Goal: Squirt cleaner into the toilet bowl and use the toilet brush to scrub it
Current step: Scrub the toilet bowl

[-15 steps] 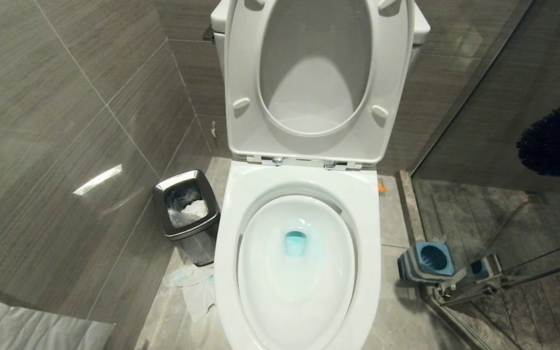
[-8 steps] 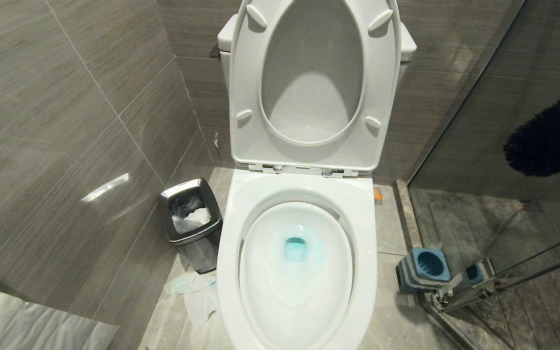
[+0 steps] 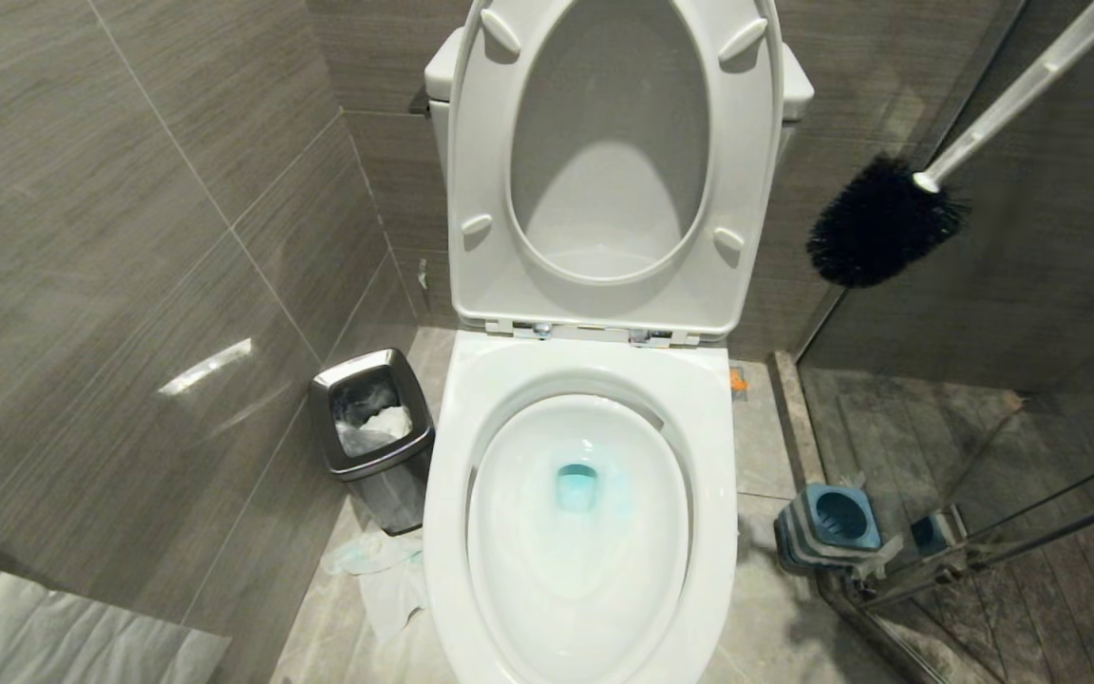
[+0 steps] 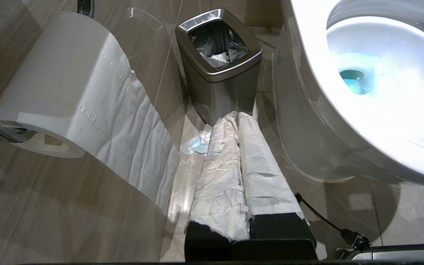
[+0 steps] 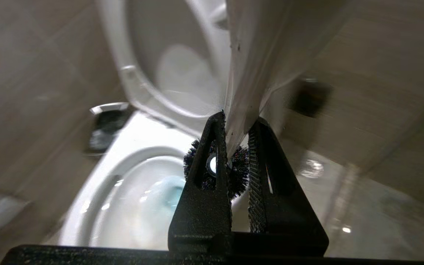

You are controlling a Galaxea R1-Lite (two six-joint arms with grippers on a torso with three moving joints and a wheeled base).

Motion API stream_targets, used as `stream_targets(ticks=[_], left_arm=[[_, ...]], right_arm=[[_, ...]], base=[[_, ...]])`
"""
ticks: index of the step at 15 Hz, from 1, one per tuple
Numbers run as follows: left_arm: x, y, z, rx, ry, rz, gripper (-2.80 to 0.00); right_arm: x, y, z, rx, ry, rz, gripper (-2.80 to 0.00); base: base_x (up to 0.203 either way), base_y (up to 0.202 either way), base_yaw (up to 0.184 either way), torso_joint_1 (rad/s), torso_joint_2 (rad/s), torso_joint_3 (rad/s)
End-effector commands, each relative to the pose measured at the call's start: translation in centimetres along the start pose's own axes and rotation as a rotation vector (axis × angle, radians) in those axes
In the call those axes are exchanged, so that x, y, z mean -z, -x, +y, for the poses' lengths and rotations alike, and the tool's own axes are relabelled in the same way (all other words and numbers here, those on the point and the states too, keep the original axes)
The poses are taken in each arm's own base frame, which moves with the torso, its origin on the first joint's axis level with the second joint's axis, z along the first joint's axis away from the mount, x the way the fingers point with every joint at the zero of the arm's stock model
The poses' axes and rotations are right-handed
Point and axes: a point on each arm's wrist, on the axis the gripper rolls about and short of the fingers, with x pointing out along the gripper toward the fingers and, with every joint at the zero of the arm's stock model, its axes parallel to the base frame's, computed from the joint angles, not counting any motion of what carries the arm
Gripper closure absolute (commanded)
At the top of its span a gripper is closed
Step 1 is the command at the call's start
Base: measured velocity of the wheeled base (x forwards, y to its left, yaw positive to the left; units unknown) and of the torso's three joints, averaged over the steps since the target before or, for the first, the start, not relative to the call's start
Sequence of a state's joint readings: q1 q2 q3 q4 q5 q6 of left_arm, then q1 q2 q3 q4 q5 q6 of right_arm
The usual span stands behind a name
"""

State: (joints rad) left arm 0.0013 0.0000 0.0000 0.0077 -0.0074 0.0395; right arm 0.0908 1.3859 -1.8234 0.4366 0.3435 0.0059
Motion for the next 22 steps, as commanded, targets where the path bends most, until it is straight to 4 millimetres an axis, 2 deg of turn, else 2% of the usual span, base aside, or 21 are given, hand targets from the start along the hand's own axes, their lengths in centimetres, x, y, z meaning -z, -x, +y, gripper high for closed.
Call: stream_targets(ticks=[1,3,5,7,10,13,17,22], left_arm=[[0.0,0.0,0.0,0.000,0.000,0.003,0.00],[0.0,0.0,0.0,0.000,0.000,0.003,0.00],[0.0,0.0,0.0,0.000,0.000,0.003,0.00],[0.0,0.0,0.0,0.000,0.000,0.002,0.00],[0.0,0.0,0.0,0.000,0.000,0.003,0.00],[0.0,0.0,0.0,0.000,0.000,0.003,0.00],[0.0,0.0,0.0,0.000,0.000,0.003,0.00],[0.0,0.0,0.0,0.000,0.000,0.003,0.00]], right_arm=[[1.4,-3.8,2.5,-0.144,-0.026,0.098,0.00],[2.5,-4.1,5.2,-0.201,-0.024,0.170,0.00],[4.1,-4.6,7.1,-0.181,-0.002,0.248,0.00],[5.5,-5.2,7.6,-0.133,0.017,0.304,0.00],[6.9,-7.1,8.6,-0.057,0.043,0.300,0.00],[8.5,-9.5,10.7,0.023,0.060,0.219,0.00],[11.0,-11.1,13.9,0.039,0.081,0.230,0.00],[14.0,-14.7,15.6,0.081,0.095,0.251,0.00]], base=[[0.000,0.000,0.000,0.000,0.00,0.000],[0.000,0.000,0.000,0.000,0.00,0.000],[0.000,0.000,0.000,0.000,0.00,0.000],[0.000,0.000,0.000,0.000,0.00,0.000],[0.000,0.000,0.000,0.000,0.00,0.000],[0.000,0.000,0.000,0.000,0.00,0.000],[0.000,0.000,0.000,0.000,0.00,0.000],[0.000,0.000,0.000,0.000,0.00,0.000]])
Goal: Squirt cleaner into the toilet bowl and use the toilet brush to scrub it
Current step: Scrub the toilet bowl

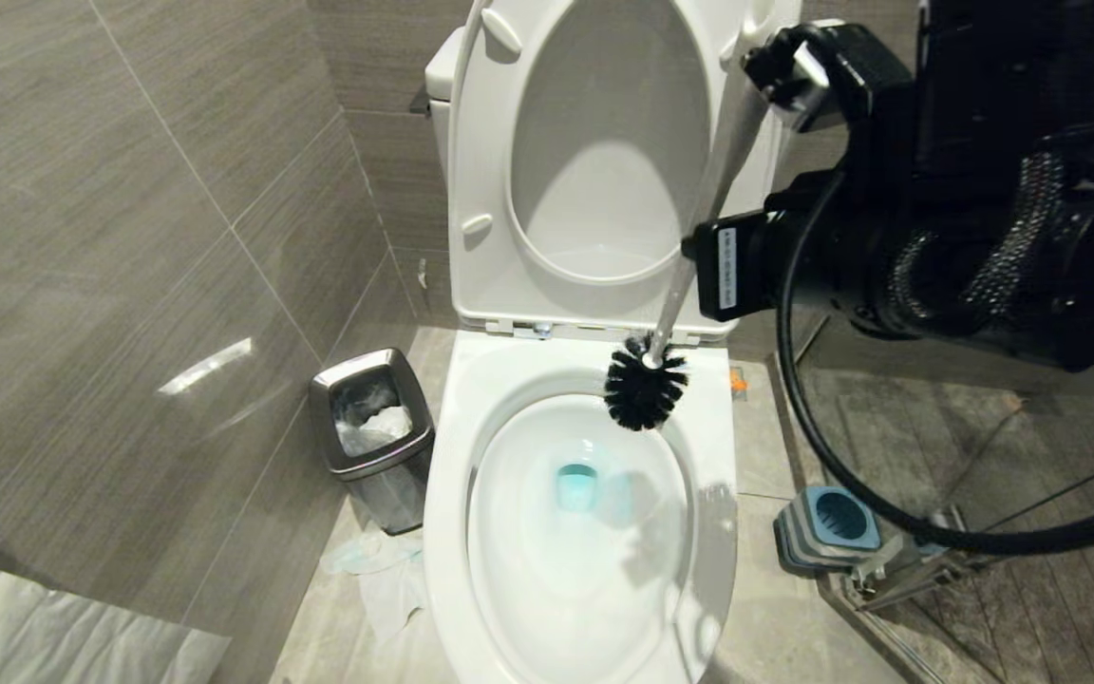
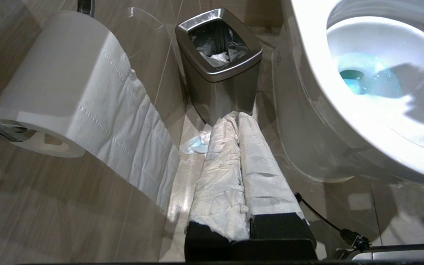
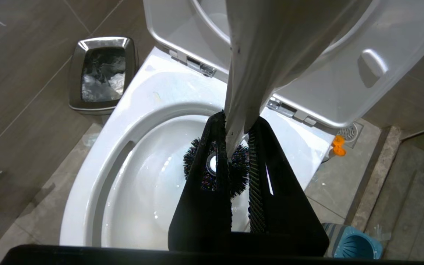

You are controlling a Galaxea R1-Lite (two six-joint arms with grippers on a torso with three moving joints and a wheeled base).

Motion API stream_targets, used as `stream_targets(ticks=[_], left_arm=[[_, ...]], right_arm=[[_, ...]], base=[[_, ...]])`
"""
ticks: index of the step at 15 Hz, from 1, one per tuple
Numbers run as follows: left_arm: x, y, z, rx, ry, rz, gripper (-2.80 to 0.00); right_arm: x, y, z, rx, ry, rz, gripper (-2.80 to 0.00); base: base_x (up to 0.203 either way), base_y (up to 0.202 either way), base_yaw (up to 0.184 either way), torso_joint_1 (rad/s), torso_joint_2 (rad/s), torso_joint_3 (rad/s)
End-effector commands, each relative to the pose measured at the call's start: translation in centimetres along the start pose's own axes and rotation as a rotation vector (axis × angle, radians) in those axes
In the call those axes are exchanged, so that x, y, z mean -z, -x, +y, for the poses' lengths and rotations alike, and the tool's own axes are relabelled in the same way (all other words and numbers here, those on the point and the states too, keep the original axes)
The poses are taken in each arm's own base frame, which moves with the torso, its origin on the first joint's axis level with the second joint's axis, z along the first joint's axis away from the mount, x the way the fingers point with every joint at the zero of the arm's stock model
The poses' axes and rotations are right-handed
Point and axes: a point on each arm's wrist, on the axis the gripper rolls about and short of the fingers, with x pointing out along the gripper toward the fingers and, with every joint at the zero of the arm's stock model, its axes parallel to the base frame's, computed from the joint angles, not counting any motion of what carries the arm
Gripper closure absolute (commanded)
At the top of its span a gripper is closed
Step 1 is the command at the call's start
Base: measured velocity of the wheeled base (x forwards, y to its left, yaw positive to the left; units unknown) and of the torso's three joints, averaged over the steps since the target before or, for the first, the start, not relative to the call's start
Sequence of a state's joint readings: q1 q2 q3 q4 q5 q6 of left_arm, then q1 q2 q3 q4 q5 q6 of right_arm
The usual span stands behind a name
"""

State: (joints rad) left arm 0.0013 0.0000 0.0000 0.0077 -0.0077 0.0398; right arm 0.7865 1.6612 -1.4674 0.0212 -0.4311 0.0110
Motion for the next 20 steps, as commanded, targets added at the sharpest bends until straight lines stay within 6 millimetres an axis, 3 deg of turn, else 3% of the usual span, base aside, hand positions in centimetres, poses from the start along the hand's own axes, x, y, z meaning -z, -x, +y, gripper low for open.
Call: stream_targets(ticks=[1,6,14,20], left_arm=[[0.0,0.0,0.0,0.000,0.000,0.001,0.00],[0.0,0.0,0.0,0.000,0.000,0.003,0.00],[0.0,0.0,0.0,0.000,0.000,0.003,0.00],[0.0,0.0,0.0,0.000,0.000,0.003,0.00]], right_arm=[[2.1,-2.6,1.3,0.005,0.014,0.070,0.00],[6.1,-6.4,3.1,0.034,-0.051,0.170,0.00],[13.1,-12.6,5.8,0.057,-0.028,0.188,0.00],[16.9,-16.2,6.8,0.089,0.031,0.146,0.00]], base=[[0.000,0.000,0.000,0.000,0.00,0.000],[0.000,0.000,0.000,0.000,0.00,0.000],[0.000,0.000,0.000,0.000,0.00,0.000],[0.000,0.000,0.000,0.000,0.00,0.000]])
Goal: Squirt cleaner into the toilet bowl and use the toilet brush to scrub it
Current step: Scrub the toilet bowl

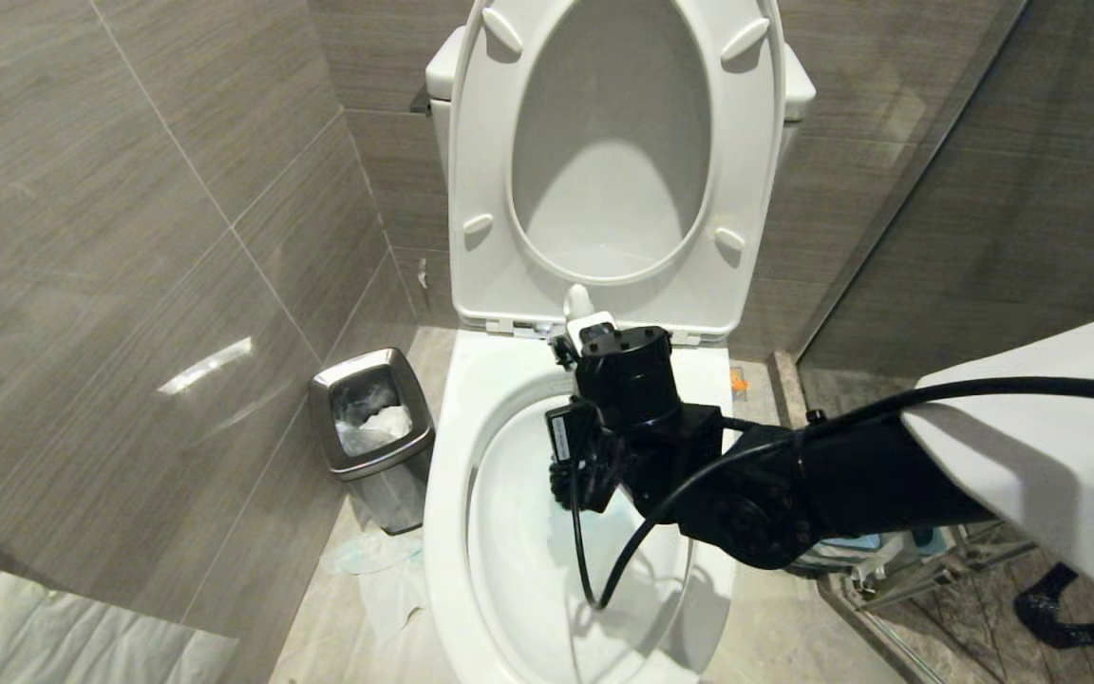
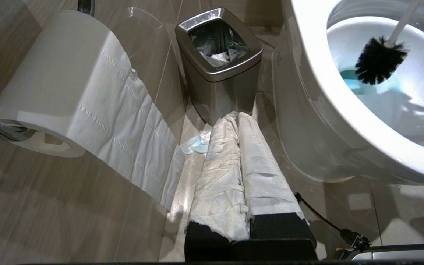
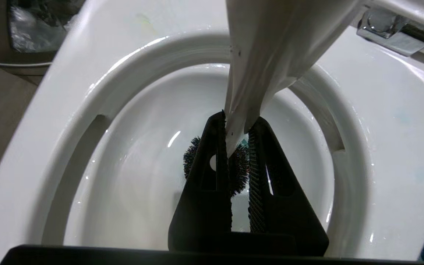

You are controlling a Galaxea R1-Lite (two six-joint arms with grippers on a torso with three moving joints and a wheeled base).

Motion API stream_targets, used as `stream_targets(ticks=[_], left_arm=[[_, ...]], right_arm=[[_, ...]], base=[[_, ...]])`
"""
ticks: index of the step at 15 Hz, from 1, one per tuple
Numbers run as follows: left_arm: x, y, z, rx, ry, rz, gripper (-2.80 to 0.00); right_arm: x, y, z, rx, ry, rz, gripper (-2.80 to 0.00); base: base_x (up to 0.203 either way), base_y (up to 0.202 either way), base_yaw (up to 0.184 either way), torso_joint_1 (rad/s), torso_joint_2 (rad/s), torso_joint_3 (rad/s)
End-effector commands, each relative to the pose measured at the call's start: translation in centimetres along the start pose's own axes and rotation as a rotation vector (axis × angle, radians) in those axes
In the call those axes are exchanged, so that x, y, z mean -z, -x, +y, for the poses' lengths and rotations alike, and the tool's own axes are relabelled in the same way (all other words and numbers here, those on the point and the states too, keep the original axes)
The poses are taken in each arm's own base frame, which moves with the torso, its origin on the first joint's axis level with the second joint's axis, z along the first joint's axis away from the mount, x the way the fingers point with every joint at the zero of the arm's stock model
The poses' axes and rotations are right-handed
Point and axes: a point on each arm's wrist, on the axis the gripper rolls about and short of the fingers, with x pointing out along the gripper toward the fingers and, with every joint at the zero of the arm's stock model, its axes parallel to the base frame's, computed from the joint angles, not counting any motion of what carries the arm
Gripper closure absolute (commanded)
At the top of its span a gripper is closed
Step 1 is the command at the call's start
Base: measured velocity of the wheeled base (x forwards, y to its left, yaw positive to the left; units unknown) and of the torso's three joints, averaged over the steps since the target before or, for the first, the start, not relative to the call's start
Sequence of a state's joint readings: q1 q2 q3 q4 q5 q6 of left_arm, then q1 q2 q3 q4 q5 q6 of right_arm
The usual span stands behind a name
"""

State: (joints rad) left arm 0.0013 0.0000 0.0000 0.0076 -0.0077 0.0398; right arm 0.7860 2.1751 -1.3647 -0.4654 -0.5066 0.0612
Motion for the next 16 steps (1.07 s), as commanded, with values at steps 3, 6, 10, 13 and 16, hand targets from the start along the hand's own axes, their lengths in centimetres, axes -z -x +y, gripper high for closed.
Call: stream_targets(ticks=[3,6,10,13,16], left_arm=[[0.0,0.0,0.0,0.000,0.000,0.002,0.00],[0.0,0.0,0.0,0.000,0.000,0.003,0.00],[0.0,0.0,0.0,0.000,0.000,0.002,0.00],[0.0,0.0,0.0,0.000,0.000,0.003,0.00],[0.0,0.0,0.0,0.000,0.000,0.002,0.00]], right_arm=[[3.6,-3.4,0.7,0.038,0.050,0.002,0.00],[4.4,-5.6,0.5,0.093,0.067,-0.037,0.00],[4.7,-6.0,0.6,0.155,0.072,-0.062,0.00],[1.9,-3.3,0.3,0.132,0.053,-0.105,0.00],[-0.8,2.0,-0.3,0.077,0.050,-0.127,0.00]], base=[[0.000,0.000,0.000,0.000,0.00,0.000],[0.000,0.000,0.000,0.000,0.00,0.000],[0.000,0.000,0.000,0.000,0.00,0.000],[0.000,0.000,0.000,0.000,0.00,0.000],[0.000,0.000,0.000,0.000,0.00,0.000]])
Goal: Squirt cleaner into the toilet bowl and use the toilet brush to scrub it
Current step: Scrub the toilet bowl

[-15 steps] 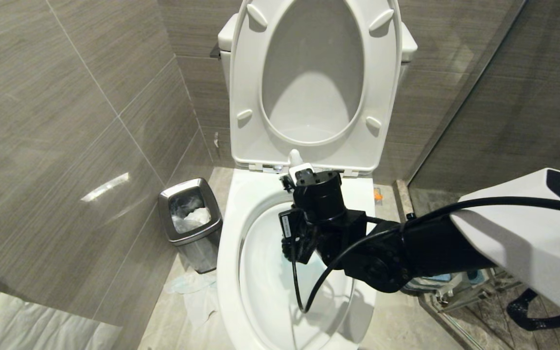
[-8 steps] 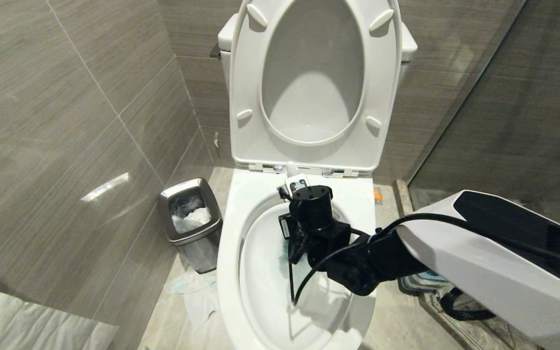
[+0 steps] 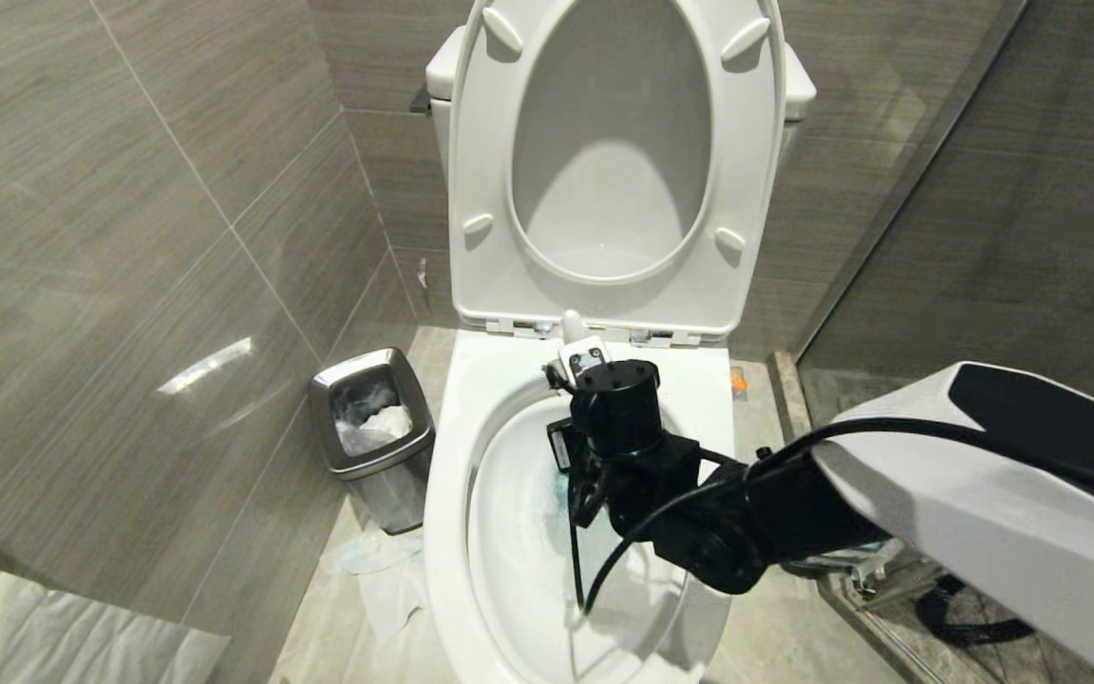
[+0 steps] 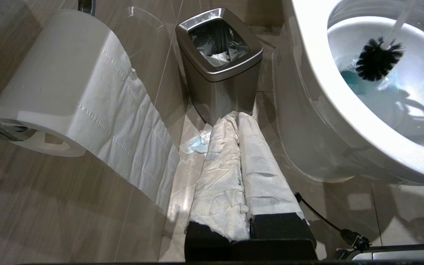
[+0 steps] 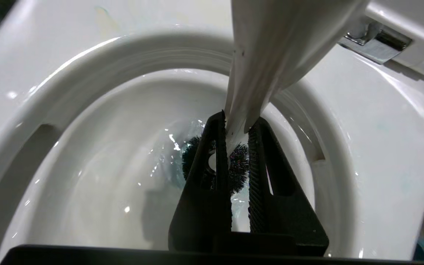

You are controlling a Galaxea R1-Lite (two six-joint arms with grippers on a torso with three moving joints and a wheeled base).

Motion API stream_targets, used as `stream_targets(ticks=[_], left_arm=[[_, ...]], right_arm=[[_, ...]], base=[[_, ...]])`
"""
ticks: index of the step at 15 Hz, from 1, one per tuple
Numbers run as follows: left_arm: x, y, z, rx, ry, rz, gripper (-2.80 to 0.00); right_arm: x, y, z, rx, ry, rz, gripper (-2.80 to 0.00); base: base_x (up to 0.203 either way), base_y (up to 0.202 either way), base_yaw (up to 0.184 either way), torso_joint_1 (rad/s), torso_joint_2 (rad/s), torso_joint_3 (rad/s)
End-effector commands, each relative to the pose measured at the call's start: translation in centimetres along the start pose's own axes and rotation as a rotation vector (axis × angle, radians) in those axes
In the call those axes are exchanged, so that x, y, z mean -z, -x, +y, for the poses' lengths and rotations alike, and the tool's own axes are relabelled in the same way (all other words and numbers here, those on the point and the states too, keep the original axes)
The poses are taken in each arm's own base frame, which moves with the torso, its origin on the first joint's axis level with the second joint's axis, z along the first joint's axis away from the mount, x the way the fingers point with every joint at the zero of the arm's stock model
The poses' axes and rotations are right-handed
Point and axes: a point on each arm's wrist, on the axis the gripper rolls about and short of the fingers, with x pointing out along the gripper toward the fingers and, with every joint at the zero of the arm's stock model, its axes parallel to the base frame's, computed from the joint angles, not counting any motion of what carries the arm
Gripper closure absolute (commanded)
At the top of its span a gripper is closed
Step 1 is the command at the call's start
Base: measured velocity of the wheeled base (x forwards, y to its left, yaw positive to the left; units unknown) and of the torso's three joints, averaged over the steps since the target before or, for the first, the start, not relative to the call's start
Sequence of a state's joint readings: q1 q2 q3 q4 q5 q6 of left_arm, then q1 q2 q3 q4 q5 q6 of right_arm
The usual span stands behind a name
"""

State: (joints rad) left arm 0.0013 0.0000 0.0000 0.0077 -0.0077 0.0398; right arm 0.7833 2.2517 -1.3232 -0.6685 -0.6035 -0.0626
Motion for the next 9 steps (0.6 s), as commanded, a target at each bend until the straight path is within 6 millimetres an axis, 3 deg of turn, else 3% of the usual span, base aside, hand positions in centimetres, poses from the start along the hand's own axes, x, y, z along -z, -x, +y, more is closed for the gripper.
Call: stream_targets(ticks=[1,3,5,7,9], left_arm=[[0.0,0.0,0.0,0.000,0.000,0.003,0.00],[0.0,0.0,0.0,0.000,0.000,0.000,0.00],[0.0,0.0,0.0,0.000,0.000,0.002,0.00],[0.0,0.0,0.0,0.000,0.000,0.003,0.00],[0.0,0.0,0.0,0.000,0.000,0.002,0.00]], right_arm=[[-4.1,5.4,-1.9,-0.040,-0.037,-0.070,0.00],[-6.1,9.4,-3.2,-0.080,-0.052,-0.103,0.00],[-7.5,12.0,-4.4,-0.099,-0.068,-0.121,0.00],[-7.8,13.0,-5.0,-0.104,-0.079,-0.120,0.00],[-6.5,12.3,-4.3,-0.107,-0.124,-0.079,0.00]], base=[[0.000,0.000,0.000,0.000,0.00,0.000],[0.000,0.000,0.000,0.000,0.00,0.000],[0.000,0.000,0.000,0.000,0.00,0.000],[0.000,0.000,0.000,0.000,0.00,0.000],[0.000,0.000,0.000,0.000,0.00,0.000]])
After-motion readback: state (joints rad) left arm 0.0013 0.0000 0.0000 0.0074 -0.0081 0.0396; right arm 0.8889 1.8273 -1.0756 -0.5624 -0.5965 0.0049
